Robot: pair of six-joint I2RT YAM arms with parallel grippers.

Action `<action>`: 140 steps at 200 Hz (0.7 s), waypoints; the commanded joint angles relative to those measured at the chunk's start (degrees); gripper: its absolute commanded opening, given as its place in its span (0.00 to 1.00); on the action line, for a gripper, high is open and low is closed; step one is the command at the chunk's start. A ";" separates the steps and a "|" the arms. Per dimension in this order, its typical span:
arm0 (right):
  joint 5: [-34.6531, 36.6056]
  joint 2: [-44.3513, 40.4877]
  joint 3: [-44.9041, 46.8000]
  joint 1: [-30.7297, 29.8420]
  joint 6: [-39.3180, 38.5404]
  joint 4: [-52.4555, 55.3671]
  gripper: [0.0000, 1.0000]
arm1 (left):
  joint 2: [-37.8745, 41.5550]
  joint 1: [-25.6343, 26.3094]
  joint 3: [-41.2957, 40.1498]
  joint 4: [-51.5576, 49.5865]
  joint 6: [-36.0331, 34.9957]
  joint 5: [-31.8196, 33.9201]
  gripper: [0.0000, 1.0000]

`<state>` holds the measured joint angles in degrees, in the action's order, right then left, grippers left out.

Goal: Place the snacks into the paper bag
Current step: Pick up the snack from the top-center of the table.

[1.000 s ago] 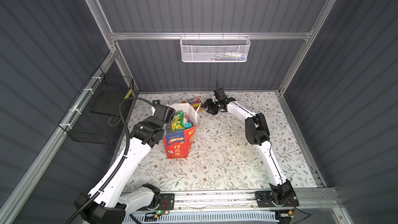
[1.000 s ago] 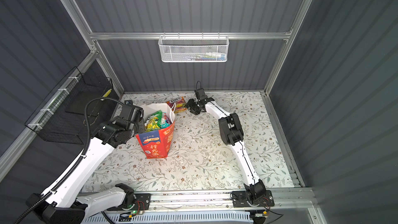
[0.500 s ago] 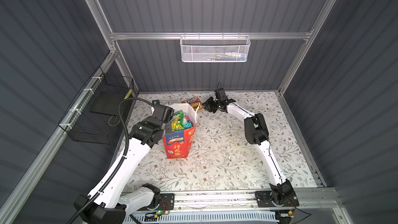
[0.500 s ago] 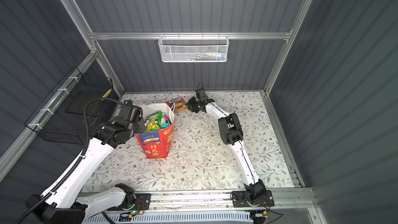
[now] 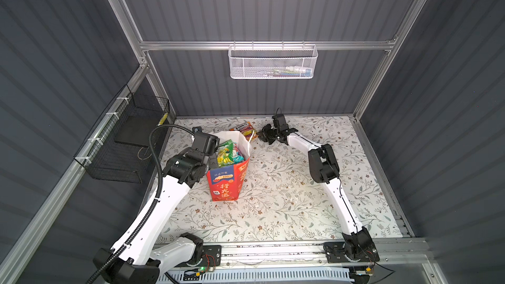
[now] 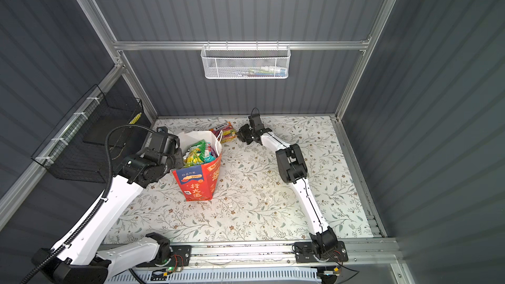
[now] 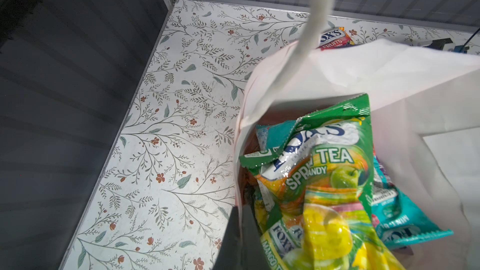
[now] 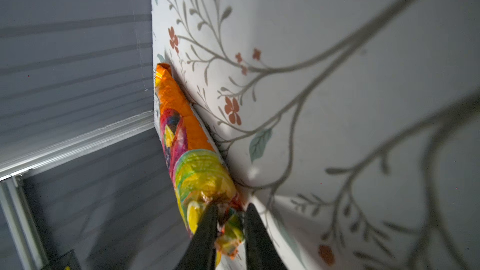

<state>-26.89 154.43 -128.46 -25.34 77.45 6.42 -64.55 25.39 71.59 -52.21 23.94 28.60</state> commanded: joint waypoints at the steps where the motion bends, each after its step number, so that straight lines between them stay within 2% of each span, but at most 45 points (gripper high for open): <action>1: -0.22 1.32 0.17 0.21 1.26 -2.70 0.11 | 1.00 -0.49 -0.21 2.29 -1.00 -0.60 0.00; 22: -0.68 -0.80 1.99 0.29 -0.08 -4.78 0.00 | 1.09 -0.51 -0.23 2.37 -0.98 -0.45 0.00; 39: -0.90 -5.14 6.06 0.35 -2.60 -6.27 0.00 | 1.15 -0.63 -0.29 2.37 -1.18 -0.61 0.00; 97: -0.61 -28.87 34.76 2.45 -7.25 -19.59 0.00 | 1.55 -0.71 -0.68 3.24 -1.53 -1.85 0.00; 140: -1.67 -43.44 50.87 4.20 -8.03 -25.67 0.00 | 1.77 -0.87 -0.93 3.59 -1.62 -2.57 0.00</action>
<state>-27.57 116.77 -83.81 -22.15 71.42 -13.10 -64.10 25.02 71.42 -51.16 23.49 26.89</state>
